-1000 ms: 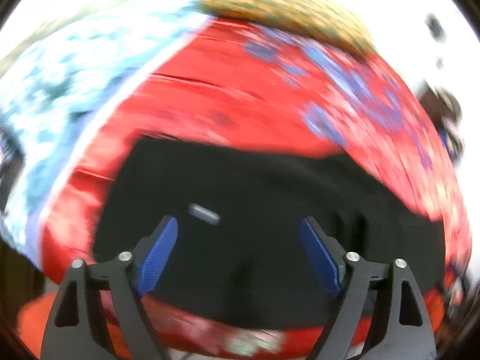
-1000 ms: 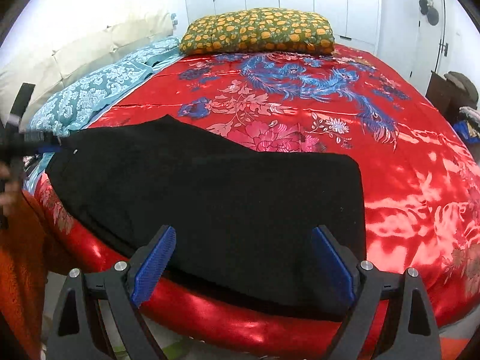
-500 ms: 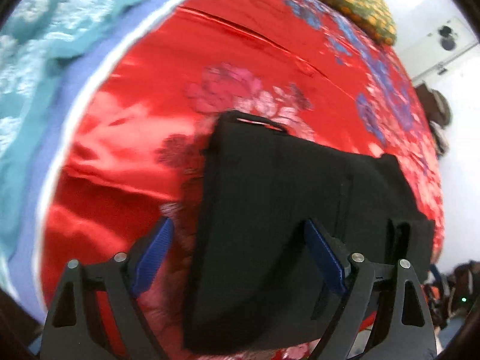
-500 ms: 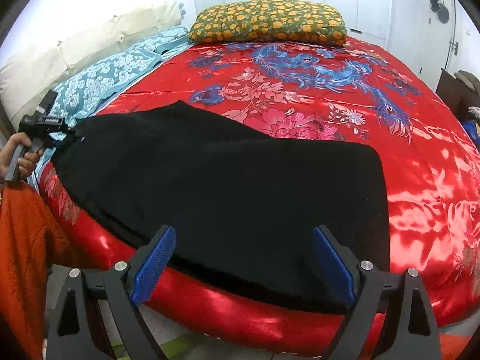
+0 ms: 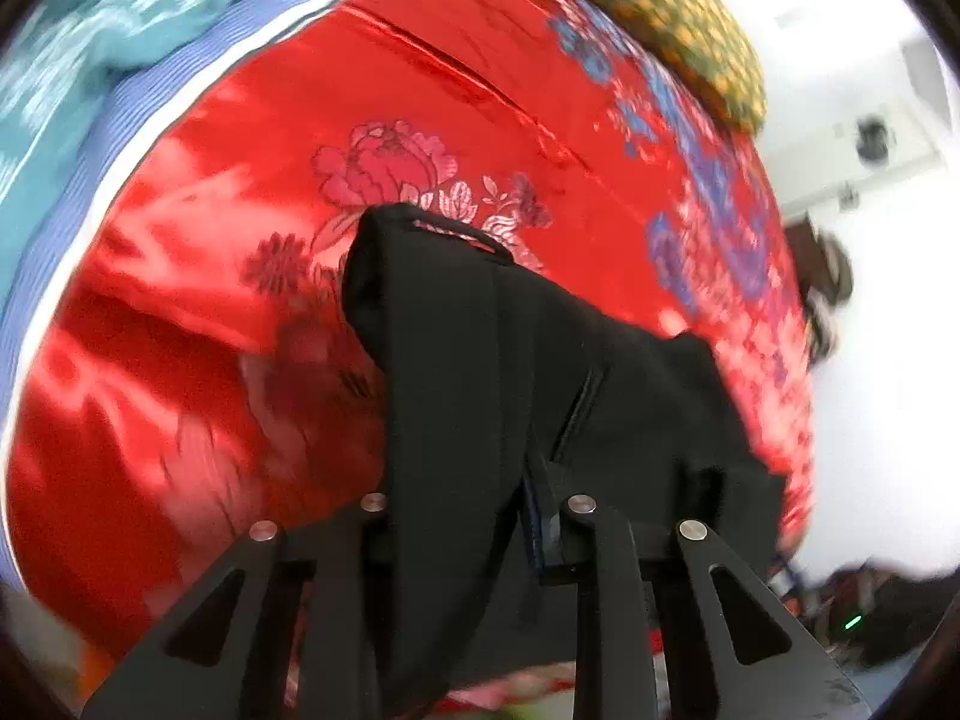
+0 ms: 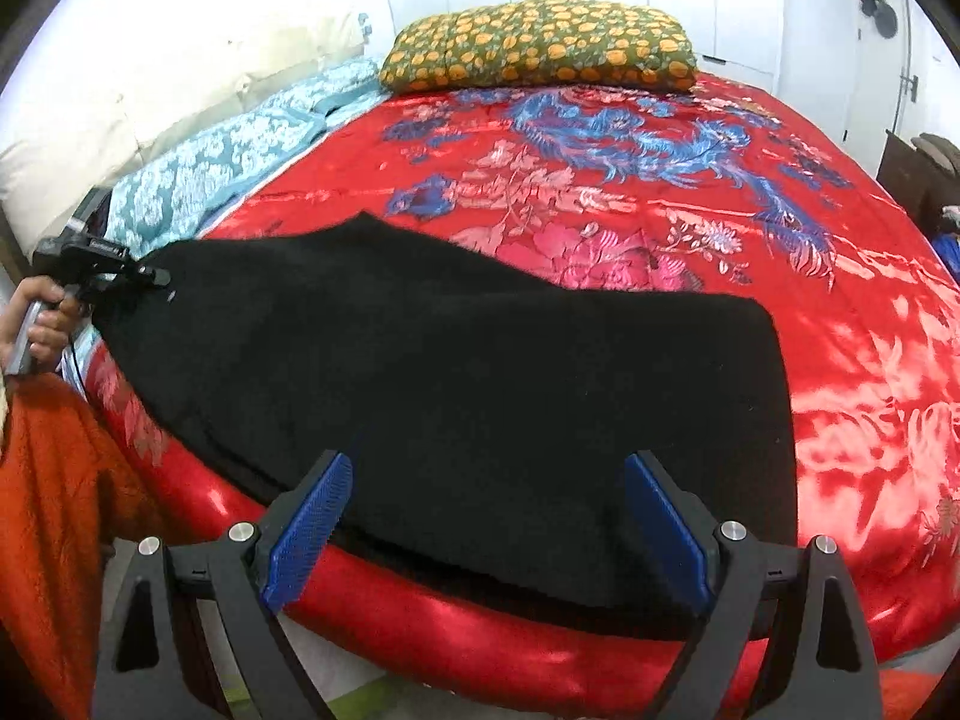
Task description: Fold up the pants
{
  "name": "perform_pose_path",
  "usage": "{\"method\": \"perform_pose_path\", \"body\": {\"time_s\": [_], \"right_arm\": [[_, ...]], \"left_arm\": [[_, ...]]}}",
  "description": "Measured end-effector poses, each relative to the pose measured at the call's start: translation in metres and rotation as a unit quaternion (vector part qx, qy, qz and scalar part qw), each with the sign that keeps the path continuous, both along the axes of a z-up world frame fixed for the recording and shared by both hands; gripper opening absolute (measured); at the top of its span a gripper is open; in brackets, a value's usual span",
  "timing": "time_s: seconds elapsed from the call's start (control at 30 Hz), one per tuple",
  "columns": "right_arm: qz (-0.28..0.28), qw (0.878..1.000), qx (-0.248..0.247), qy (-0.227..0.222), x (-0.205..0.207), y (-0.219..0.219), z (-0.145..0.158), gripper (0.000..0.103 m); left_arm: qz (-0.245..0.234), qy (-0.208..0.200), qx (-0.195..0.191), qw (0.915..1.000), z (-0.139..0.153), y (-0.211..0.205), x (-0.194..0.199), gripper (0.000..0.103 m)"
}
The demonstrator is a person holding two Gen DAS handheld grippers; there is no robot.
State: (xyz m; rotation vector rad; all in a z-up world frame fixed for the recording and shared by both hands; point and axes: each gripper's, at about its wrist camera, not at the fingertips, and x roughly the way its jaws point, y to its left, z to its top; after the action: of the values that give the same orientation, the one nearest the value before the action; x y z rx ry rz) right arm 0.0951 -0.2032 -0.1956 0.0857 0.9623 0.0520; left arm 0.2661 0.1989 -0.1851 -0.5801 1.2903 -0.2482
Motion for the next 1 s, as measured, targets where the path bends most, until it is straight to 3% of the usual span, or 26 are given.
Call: {"method": "perform_pose_path", "body": {"time_s": [0.13,0.3,0.6,0.77,0.87,0.93,1.0], "right_arm": [[-0.022,0.999,0.024,-0.019,-0.001,-0.013,0.011,0.091],[-0.058,0.996,0.058,-0.043,-0.006,-0.035,0.024,0.091],[-0.129,0.98,0.125,-0.09,-0.023,-0.084,0.046,0.091],[-0.168,0.965,0.161,-0.118,-0.038,-0.113,0.057,0.092],[-0.192,0.957,0.179,-0.127,-0.048,-0.129,0.06,0.092],[-0.205,0.952,0.187,-0.129,-0.054,-0.139,0.06,0.092],[-0.217,0.948,0.196,-0.127,-0.059,-0.147,0.059,0.092]], "left_arm": [[0.046,-0.008,-0.081,0.9956,0.027,-0.001,-0.02,0.021],[0.057,-0.024,-0.146,0.9874,0.069,-0.038,-0.039,0.02],[0.038,-0.036,-0.208,0.9768,0.111,-0.144,-0.05,0.019],[0.002,-0.028,-0.189,0.9815,0.109,-0.223,-0.045,0.019],[-0.026,-0.021,-0.164,0.9858,0.093,-0.276,-0.046,0.019],[-0.046,-0.017,-0.139,0.9891,0.078,-0.308,-0.05,0.019],[-0.073,-0.022,-0.083,0.9936,0.061,-0.343,-0.055,0.02]]}}
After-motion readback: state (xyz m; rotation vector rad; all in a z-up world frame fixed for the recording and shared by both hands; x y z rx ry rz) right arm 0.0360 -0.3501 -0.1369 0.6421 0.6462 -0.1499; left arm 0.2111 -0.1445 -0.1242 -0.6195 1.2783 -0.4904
